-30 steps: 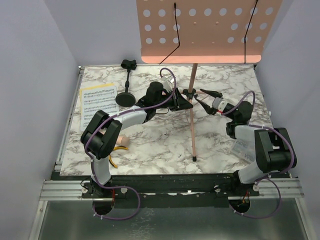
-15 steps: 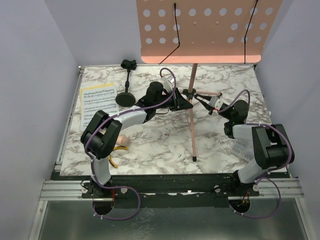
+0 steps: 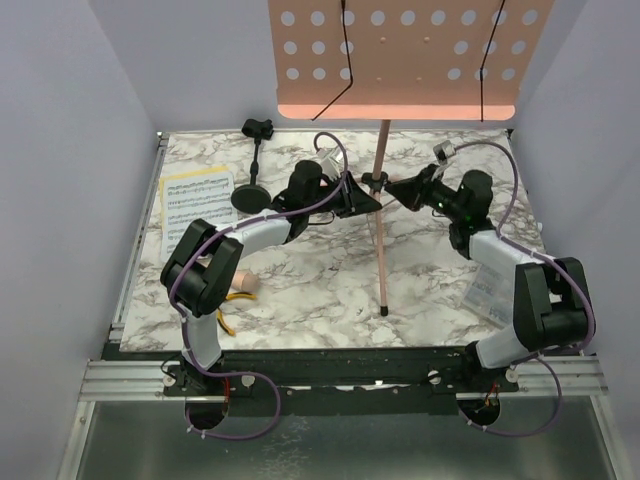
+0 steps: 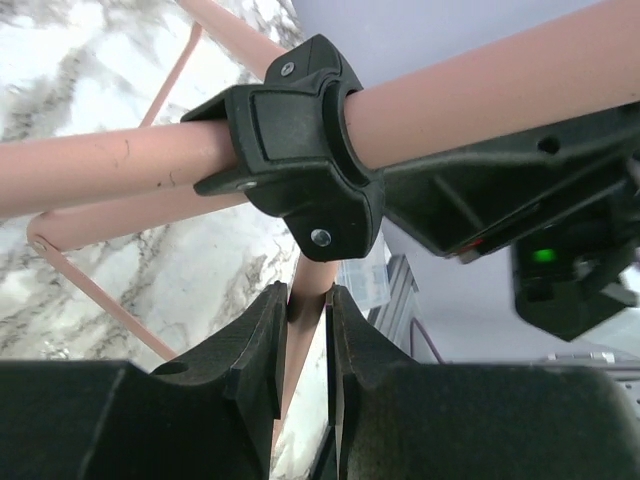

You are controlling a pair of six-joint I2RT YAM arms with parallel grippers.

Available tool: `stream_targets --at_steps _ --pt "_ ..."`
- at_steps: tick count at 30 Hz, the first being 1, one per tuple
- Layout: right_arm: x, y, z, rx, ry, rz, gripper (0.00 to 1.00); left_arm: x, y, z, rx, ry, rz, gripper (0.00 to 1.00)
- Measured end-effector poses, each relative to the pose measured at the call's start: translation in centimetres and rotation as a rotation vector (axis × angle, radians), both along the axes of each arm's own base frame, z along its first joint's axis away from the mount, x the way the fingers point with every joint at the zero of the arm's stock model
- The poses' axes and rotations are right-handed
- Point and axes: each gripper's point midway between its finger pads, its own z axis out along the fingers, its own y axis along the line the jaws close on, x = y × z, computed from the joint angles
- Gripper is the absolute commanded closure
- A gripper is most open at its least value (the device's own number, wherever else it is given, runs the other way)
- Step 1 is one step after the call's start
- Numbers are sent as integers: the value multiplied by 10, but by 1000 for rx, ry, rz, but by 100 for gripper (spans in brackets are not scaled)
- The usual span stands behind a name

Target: Set up the instrument practice props

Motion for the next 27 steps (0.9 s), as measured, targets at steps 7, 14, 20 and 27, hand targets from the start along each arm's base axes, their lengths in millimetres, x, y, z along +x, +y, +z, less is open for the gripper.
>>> stream_targets --at_steps 7,14,20,27 --pt "18 12 -2 226 756 -73 100 17 9 0 2 -12 55 76" --pt "4 15 -3 484 1210 -157 100 14 9 -1 2 -8 43 76" --pt "-8 12 -4 797 1498 -232 100 7 5 -2 2 1 16 76" --pt "-18 8 8 997 1635 -290 36 4 2 -1 -2 -2 3 76"
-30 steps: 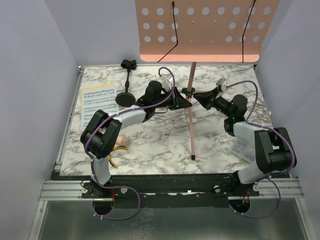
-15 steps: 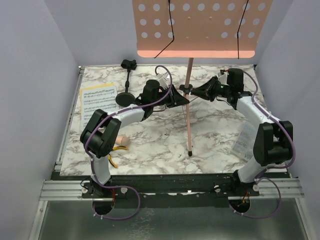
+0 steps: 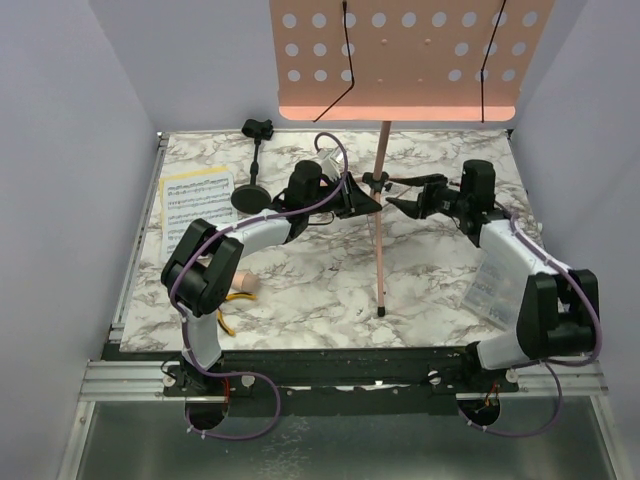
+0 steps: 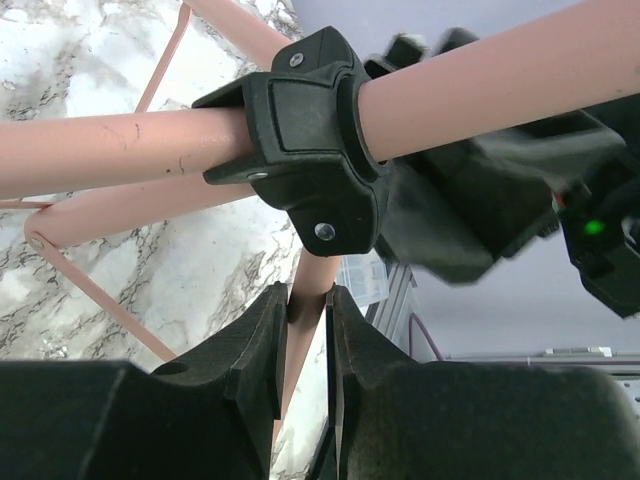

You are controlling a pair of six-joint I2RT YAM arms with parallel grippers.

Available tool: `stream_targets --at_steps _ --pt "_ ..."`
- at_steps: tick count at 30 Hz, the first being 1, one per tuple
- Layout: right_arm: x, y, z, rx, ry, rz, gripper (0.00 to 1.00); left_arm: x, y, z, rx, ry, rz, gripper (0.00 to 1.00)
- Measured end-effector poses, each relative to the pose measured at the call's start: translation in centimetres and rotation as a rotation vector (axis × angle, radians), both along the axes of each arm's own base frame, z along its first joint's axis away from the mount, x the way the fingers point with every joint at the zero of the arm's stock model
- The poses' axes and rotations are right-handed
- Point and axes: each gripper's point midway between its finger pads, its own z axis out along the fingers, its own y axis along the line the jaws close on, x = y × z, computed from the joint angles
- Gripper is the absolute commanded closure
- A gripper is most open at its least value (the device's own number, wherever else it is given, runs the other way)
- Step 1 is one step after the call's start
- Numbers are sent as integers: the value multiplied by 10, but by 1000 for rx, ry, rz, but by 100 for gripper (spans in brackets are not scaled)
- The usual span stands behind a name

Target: Set up the instrument practice props

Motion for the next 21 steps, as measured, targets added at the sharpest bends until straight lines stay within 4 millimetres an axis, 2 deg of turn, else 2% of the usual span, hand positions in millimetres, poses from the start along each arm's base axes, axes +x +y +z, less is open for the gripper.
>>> stream_targets --at_steps 1,3,7,11,14,16,17,21 --pt "-5 1 5 12 -11 -4 25 0 0 0 0 0 0 76" --pt "-18 0 24 23 -101 -11 13 0 0 0 0 0 0 76" --pt "-35 -5 45 -33 -314 -14 7 0 0 0 0 0 1 76" --pt "-36 -17 39 -303 -609 8 8 0 0 0 0 0 0 76" --pt "-42 -35 33 -631 -925 34 9 0 0 0 0 0 0 76" --pt "-51 -46 28 -857 -1170 70 18 0 0 0 0 0 1 76" --pt "-55 -51 23 -972 -1294 97 19 0 0 0 0 0 0 76" --pt "-58 -55 0 -1284 -1669 217 29 -1 -1 0 0 -1 -2 77"
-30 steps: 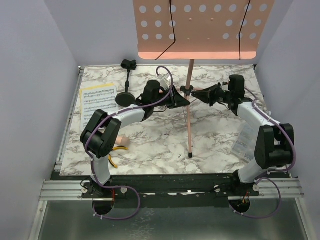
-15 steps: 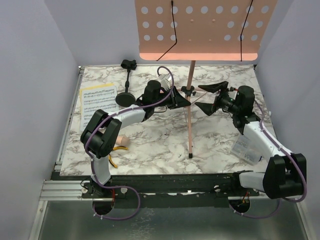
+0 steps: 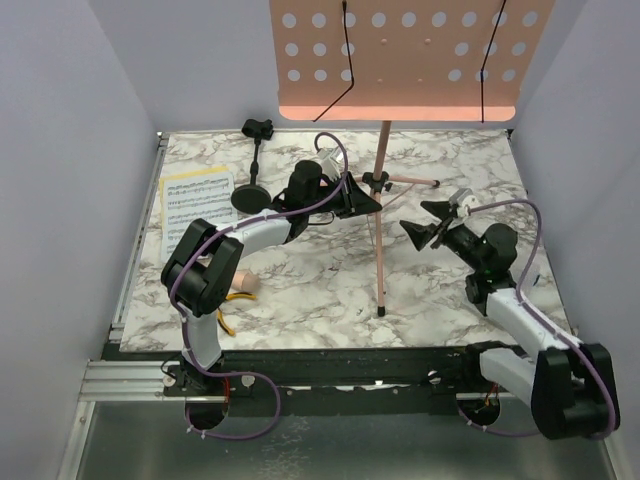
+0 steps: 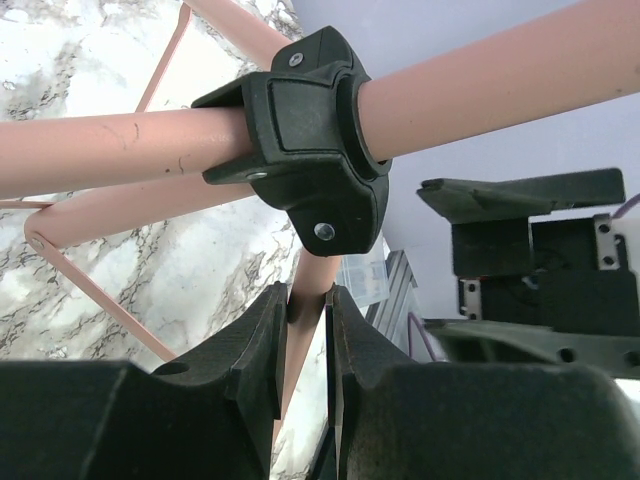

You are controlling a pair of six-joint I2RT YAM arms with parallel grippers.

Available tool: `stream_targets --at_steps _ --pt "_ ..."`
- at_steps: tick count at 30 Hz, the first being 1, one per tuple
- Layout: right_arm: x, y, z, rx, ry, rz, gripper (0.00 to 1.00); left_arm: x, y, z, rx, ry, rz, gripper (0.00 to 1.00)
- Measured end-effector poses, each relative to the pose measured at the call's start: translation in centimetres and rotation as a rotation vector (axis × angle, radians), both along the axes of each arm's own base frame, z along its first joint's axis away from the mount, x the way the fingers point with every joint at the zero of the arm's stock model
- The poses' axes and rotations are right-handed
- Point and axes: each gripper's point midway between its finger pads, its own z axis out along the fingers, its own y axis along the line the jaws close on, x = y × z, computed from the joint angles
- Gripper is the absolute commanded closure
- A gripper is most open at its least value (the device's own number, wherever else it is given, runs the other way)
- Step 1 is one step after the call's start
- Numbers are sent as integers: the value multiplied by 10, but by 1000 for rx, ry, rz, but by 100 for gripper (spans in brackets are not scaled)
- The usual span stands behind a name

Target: Set up the instrument practice props

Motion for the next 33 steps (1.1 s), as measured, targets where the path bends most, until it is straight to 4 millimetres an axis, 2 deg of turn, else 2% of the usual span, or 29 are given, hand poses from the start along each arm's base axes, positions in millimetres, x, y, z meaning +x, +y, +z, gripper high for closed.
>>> stream_targets --at_steps 2,4,6,8,10,15,19,27,33 --pt "3 4 -8 -90 -116 47 33 -1 -1 0 0 -1 -3 77" --pt "8 10 -12 -158 -237 95 33 -2 -2 0 0 -1 -3 77" --pt "16 14 -10 -201 -351 116 33 -2 -2 0 2 -2 -2 78" --pt "22 17 -8 -240 -440 135 38 -2 -2 0 3 -5 -2 78" --pt "28 24 2 -271 -526 173 42 -2 -2 0 4 -6 -2 78" --pt "40 35 36 -331 -704 236 39 -2 -2 0 5 -6 -2 78" --pt "44 38 40 -371 -759 253 39 -2 -2 1 5 -6 -2 78" --pt "52 41 12 -412 -730 289 41 -2 -2 1 5 -6 -1 78" --pt "58 45 -5 -416 -699 306 48 -2 -2 1 6 -6 -1 78"
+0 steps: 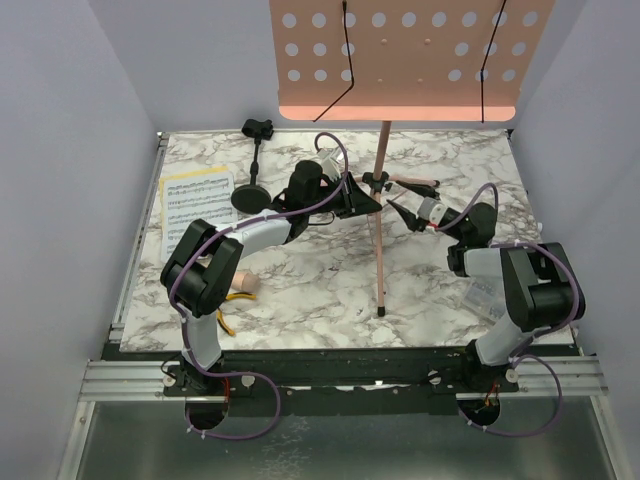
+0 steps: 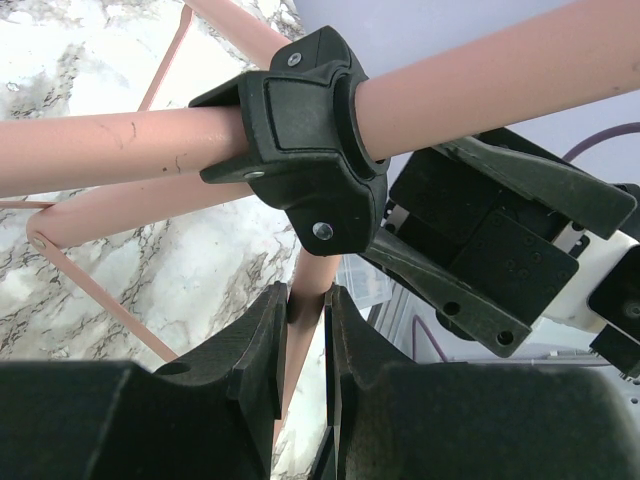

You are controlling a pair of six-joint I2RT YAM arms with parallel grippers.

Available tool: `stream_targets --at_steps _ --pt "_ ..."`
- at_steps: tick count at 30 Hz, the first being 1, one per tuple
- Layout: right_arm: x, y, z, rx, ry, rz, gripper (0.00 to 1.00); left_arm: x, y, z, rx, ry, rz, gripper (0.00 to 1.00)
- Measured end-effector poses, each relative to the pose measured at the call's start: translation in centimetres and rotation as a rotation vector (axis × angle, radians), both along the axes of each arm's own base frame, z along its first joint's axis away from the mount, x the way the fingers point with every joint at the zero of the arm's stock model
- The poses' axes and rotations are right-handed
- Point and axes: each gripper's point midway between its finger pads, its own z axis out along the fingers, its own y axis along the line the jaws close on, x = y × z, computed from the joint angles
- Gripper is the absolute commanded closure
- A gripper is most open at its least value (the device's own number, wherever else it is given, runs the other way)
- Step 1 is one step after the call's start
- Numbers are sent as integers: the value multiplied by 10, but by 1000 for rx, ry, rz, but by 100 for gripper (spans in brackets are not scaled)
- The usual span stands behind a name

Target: Set up the instrument practice props

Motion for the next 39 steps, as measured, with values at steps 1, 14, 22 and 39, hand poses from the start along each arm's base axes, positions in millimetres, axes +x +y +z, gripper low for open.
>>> stream_targets --at_steps 1,14,22,39 --pt "1 1 -2 -1 2 1 48 0 0 0 0 0 0 78" --pt "15 6 -5 3 8 -9 58 0 0 0 -1 0 0 78" --pt "20 6 -7 46 56 -30 90 0 0 0 -1 2 0 78" --pt "-1 -11 -9 679 895 -169 100 -12 -10 0 -8 2 -41 78"
